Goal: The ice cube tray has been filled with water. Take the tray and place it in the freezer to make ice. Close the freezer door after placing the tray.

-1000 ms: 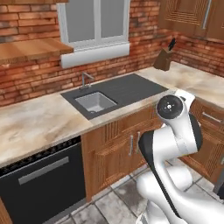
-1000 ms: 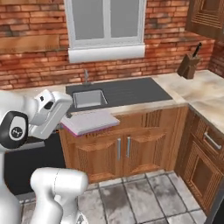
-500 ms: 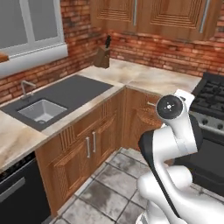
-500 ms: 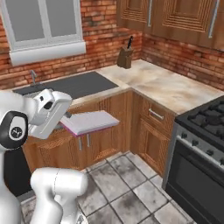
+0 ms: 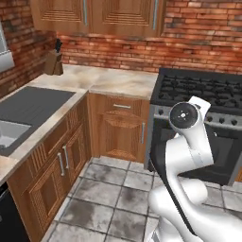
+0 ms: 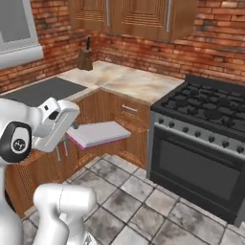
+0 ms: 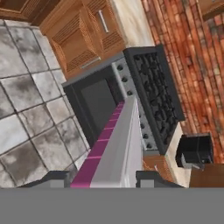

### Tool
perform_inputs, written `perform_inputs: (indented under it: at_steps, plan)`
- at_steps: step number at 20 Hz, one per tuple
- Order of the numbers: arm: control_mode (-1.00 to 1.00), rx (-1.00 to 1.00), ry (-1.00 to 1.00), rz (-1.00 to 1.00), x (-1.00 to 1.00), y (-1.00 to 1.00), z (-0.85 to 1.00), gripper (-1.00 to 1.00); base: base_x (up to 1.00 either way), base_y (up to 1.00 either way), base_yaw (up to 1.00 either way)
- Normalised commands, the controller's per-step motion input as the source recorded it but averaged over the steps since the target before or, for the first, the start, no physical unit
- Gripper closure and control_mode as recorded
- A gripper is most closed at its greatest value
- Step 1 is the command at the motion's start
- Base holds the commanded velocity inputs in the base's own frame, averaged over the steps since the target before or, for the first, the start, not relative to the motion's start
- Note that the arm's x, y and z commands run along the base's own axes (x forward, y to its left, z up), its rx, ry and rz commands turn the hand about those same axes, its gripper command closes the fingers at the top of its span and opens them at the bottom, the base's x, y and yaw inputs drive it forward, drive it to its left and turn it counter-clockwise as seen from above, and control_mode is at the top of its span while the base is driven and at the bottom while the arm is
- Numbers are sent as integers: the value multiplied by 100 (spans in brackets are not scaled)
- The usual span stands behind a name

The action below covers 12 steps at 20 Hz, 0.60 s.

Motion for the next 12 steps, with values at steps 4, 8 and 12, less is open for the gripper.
perform_inputs:
  at_steps: [4,8,12]
  plan:
    - [100,0,0,0,0,0,0,100,-57,42,-53]
    - [100,0,0,0,0,0,0,100,-34,34,-57]
    - [100,0,0,0,0,0,0,100,-21,18,-56]
